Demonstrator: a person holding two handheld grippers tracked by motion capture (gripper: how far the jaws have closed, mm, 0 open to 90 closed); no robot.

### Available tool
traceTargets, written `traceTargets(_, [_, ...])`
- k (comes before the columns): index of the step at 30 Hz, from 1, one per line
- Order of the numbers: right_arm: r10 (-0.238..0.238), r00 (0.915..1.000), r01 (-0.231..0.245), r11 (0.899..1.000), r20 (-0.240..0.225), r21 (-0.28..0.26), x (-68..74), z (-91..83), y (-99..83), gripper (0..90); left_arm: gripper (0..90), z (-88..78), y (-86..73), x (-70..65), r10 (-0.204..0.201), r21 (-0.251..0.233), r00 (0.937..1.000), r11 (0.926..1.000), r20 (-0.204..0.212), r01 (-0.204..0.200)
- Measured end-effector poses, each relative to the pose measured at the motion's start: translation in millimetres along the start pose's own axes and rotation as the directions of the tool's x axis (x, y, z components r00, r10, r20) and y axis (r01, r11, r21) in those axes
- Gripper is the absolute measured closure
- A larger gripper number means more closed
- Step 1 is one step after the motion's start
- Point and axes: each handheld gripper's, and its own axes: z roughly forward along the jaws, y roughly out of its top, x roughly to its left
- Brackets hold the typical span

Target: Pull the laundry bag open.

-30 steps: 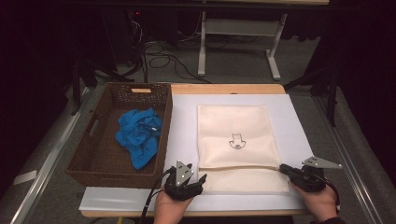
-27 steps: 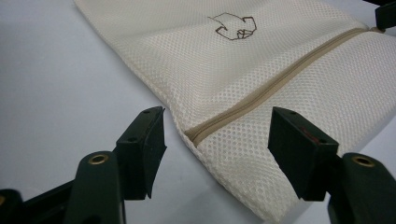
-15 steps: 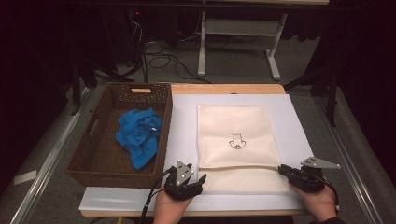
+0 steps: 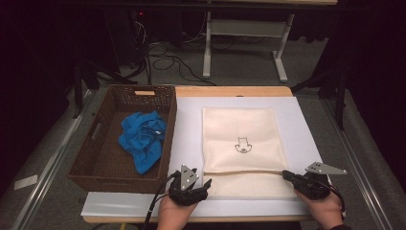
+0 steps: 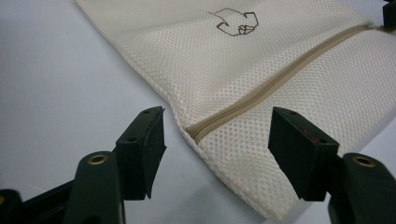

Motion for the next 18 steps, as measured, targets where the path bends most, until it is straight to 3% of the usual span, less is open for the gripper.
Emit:
traceTargets(3, [-0.017, 0.9997, 0.017, 1.000, -0.015, 0.001, 4.9, 2.2, 1.0, 87.0, 36.8, 0.2, 0.0, -0.1, -0.001, 0.001, 1.0000, 1.0000, 0.002, 0.001])
traceTargets(6, [-0.025, 0.9997, 0.025, 0.999, 0.003, -0.026, 5.8, -2.0, 4.6, 86.4, 36.8, 0.0, 0.0, 0.0, 0.000, 0.001, 1.0000, 1.0000, 0.000, 0.000])
traceTargets(7, [0.000, 0.9997, 0.002, 0.998, 0.024, -0.070, -1.3, -9.0, 7.6, 84.9, 36.8, -0.2, 0.0, 0.1, -0.001, 0.000, 1.0000, 1.0000, 0.001, 0.001])
traceTargets(9, [0.024, 0.9990, -0.022, 0.997, 0.037, -0.069, -5.3, -10.7, 6.7, 83.6, 36.8, 0.1, -0.2, 0.4, -0.002, 0.002, 1.0000, 1.0000, 0.002, 0.002])
traceTargets(10, [0.038, 0.9970, -0.035, 0.999, 0.067, -0.042, -13.7, -8.3, 1.6, 79.4, 36.8, 0.8, -0.4, 0.3, -0.002, 0.005, 1.0000, 1.0000, 0.005, 0.002])
traceTargets(13, [0.063, 0.9955, -0.063, 0.998, 0.071, -0.004, -20.3, -3.0, -4.4, 72.5, 36.8, 1.2, -0.3, -0.4, 0.002, 0.007, 1.0000, 1.0000, 0.006, -0.002])
traceTargets(16, [0.064, 0.9960, -0.065, 0.998, 0.062, 0.016, -20.5, 1.1, -5.9, 72.8, 36.8, 1.0, -0.3, -0.4, 0.002, 0.007, 1.0000, 1.0000, 0.003, -0.002])
traceTargets(18, [0.059, 0.9966, -0.061, 0.998, 0.058, 0.026, -17.0, 2.1, -5.1, 81.3, 36.8, 0.9, -0.6, -0.2, -0.003, 0.005, 1.0000, 1.0000, 0.005, 0.003])
